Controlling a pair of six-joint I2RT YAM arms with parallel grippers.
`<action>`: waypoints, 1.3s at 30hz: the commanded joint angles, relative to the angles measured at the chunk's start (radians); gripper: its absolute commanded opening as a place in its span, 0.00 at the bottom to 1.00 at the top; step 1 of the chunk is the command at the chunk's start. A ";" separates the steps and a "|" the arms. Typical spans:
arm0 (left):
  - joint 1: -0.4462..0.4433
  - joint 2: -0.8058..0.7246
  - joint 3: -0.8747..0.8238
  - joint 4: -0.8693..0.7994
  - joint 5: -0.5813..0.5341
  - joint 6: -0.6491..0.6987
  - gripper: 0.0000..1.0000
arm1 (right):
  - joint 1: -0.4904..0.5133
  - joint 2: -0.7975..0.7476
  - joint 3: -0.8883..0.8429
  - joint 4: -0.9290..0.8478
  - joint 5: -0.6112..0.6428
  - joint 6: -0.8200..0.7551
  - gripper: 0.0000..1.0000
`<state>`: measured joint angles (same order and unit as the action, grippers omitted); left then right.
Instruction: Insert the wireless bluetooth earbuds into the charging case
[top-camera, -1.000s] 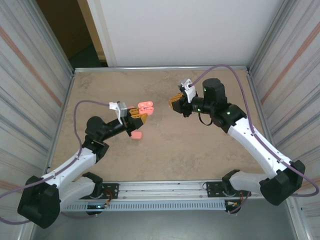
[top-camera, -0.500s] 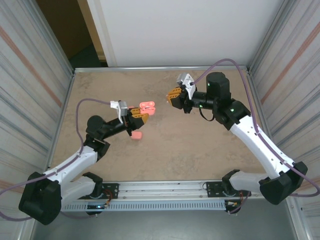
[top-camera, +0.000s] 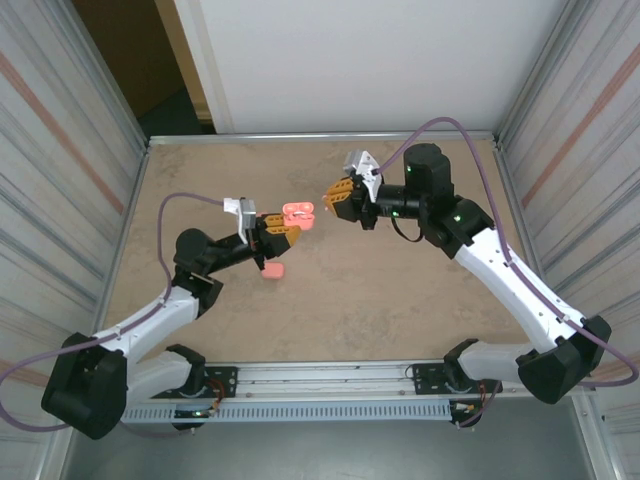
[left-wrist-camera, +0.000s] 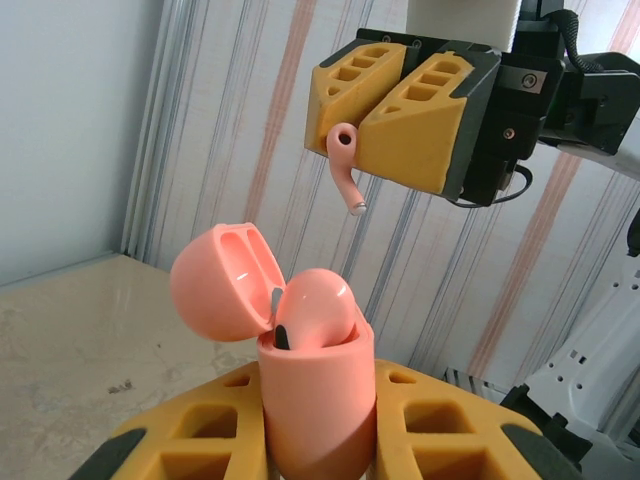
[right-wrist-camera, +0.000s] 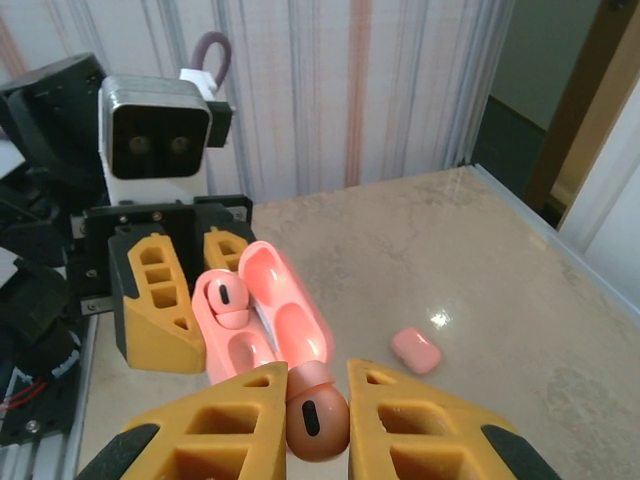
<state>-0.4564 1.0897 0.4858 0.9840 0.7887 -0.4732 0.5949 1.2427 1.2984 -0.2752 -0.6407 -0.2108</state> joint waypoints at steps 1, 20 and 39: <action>-0.013 0.005 0.039 0.059 0.029 -0.016 0.00 | 0.024 0.008 0.031 0.021 -0.021 -0.038 0.17; -0.019 0.021 0.055 0.050 0.047 -0.015 0.00 | 0.083 0.053 0.048 -0.033 0.056 -0.142 0.17; -0.020 0.023 0.064 0.031 0.043 -0.002 0.00 | 0.102 0.061 0.051 -0.092 0.038 -0.204 0.20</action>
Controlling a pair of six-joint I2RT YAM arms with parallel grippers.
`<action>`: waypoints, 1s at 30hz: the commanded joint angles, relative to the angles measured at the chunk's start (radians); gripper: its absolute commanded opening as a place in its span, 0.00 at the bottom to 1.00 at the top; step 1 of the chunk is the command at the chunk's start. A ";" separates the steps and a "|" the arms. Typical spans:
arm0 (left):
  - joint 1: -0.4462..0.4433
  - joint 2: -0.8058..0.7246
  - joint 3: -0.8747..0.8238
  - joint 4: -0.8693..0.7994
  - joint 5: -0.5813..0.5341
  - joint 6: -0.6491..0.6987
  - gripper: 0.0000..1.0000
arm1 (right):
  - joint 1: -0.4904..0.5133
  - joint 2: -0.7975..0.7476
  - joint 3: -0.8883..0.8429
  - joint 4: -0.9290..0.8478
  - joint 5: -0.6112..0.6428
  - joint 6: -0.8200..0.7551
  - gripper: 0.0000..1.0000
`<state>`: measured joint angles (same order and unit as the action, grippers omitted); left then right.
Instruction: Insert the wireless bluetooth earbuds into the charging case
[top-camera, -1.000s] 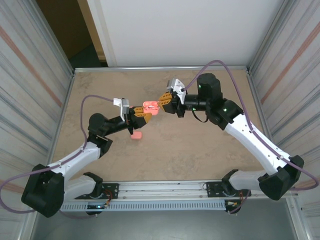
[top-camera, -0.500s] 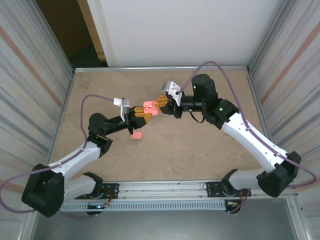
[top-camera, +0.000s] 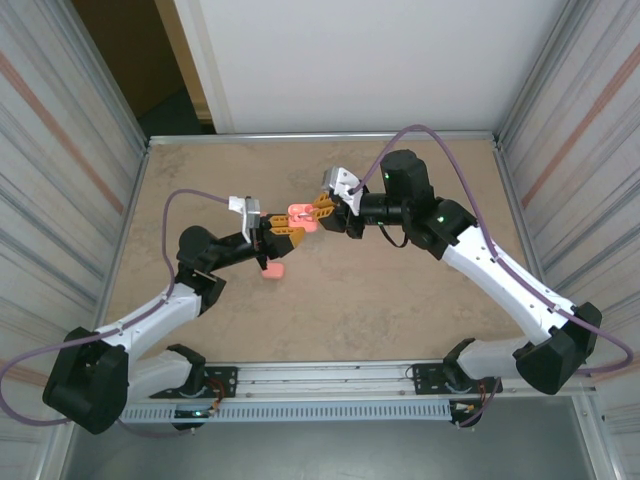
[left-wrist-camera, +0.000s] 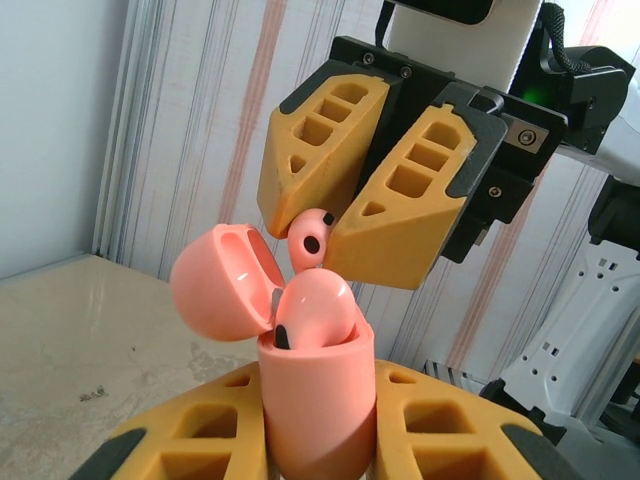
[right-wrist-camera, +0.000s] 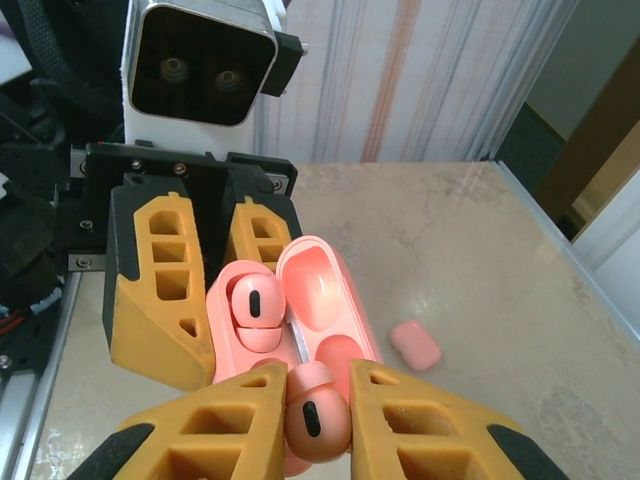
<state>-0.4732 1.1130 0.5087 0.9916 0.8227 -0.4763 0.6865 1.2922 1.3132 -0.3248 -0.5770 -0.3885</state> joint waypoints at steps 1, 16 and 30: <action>-0.004 0.001 0.041 0.024 0.009 0.002 0.00 | 0.010 0.013 0.040 -0.048 -0.032 -0.026 0.20; -0.004 0.011 0.046 0.031 0.012 0.004 0.00 | 0.013 0.023 0.064 -0.077 -0.058 -0.019 0.26; -0.008 0.005 0.041 0.019 0.010 0.011 0.00 | 0.012 -0.045 0.074 0.012 -0.014 0.103 0.66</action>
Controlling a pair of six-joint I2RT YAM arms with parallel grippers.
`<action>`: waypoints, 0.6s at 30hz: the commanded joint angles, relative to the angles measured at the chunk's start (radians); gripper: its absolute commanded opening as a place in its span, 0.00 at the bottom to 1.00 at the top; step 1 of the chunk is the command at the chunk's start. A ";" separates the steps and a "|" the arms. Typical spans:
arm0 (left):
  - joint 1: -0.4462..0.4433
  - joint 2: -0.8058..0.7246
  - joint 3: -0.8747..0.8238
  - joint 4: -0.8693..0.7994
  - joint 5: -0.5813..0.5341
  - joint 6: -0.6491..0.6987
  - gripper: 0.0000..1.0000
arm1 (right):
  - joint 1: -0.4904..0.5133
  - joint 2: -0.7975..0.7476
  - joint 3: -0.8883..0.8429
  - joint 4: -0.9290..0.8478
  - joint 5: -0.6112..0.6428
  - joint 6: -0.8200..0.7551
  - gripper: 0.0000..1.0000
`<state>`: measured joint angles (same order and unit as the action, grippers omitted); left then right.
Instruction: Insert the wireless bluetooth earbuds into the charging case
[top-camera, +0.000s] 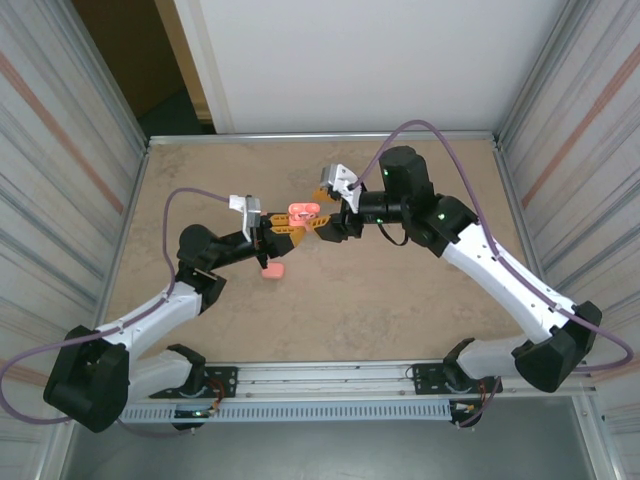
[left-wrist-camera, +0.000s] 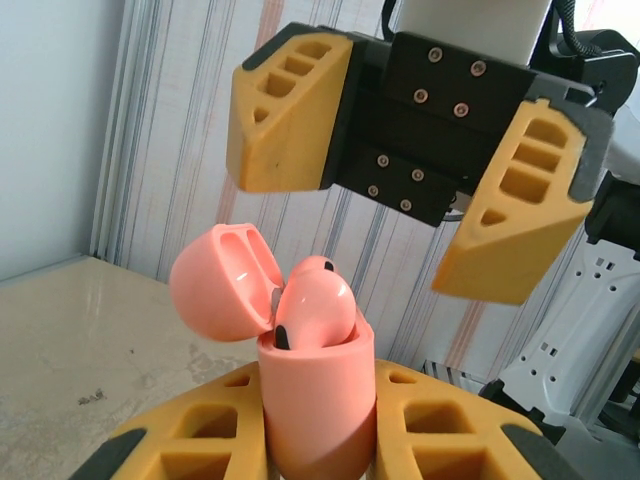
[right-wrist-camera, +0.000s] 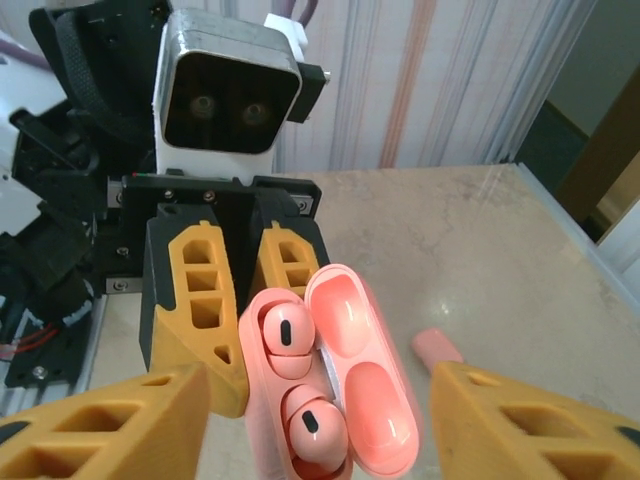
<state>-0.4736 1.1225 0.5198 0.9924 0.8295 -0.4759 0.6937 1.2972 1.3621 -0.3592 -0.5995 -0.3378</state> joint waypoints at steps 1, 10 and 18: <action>-0.008 -0.006 0.030 0.017 0.002 0.013 0.00 | 0.005 -0.061 0.016 0.063 0.020 0.063 0.70; -0.015 -0.007 0.034 0.017 -0.017 0.023 0.00 | -0.028 -0.142 -0.067 0.149 0.114 0.213 0.99; -0.015 -0.015 0.034 0.012 -0.032 0.033 0.00 | -0.119 -0.166 -0.149 0.240 0.086 0.431 0.99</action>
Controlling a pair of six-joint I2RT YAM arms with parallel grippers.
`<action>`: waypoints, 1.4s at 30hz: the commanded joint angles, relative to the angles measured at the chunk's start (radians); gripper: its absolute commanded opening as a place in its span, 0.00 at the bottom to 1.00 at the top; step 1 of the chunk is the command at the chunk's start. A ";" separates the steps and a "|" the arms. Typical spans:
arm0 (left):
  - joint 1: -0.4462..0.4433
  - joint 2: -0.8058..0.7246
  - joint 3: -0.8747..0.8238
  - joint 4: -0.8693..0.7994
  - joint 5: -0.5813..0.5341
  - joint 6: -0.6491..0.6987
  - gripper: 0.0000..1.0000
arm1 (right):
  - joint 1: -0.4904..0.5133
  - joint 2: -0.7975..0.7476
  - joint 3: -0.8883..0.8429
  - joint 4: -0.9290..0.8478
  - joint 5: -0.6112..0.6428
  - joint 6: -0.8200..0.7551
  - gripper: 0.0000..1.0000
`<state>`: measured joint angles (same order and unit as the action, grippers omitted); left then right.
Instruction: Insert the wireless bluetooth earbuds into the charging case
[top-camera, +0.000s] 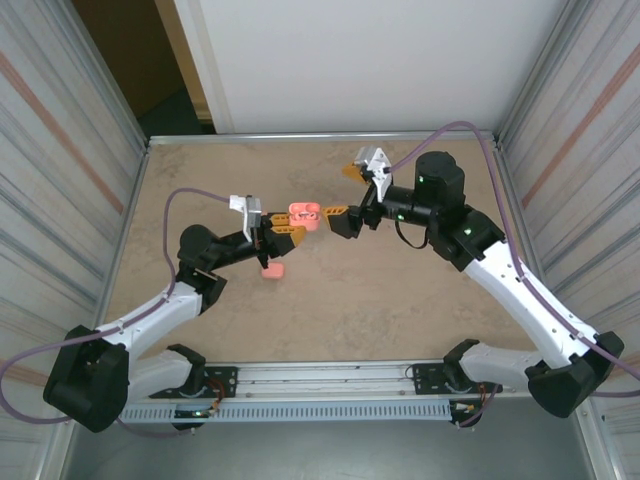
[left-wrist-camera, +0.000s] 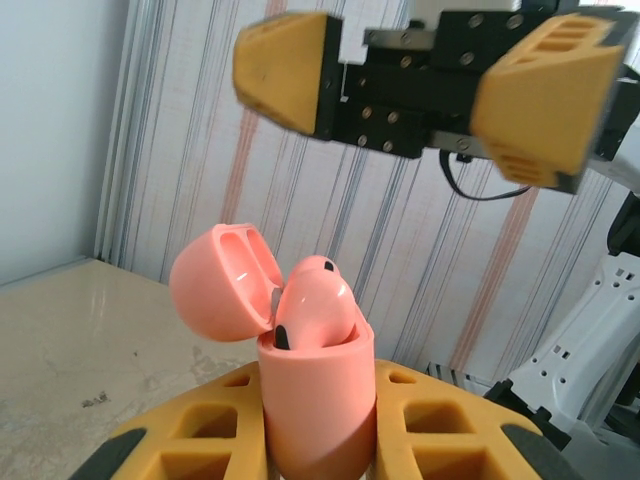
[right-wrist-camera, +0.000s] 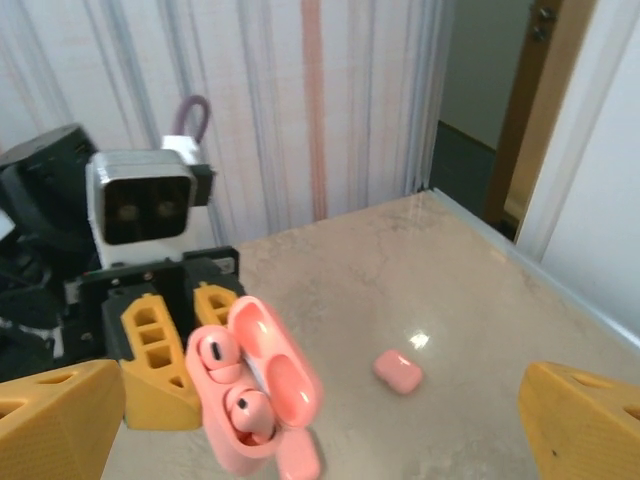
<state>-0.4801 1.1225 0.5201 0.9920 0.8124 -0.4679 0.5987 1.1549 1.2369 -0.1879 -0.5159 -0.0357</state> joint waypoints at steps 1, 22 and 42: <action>-0.009 -0.018 0.034 0.009 -0.023 0.029 0.00 | -0.033 -0.026 -0.034 0.086 0.002 0.163 0.99; -0.008 -0.092 -0.015 -0.009 -0.132 0.083 0.00 | -0.157 0.048 -0.196 0.382 -0.251 0.724 0.99; 0.037 -0.113 -0.005 0.015 -0.096 0.077 0.00 | -0.085 0.144 -0.189 0.548 -0.372 0.854 0.99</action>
<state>-0.4507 1.0222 0.5102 0.9482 0.6956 -0.4042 0.4923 1.2846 1.0245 0.2951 -0.8448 0.7998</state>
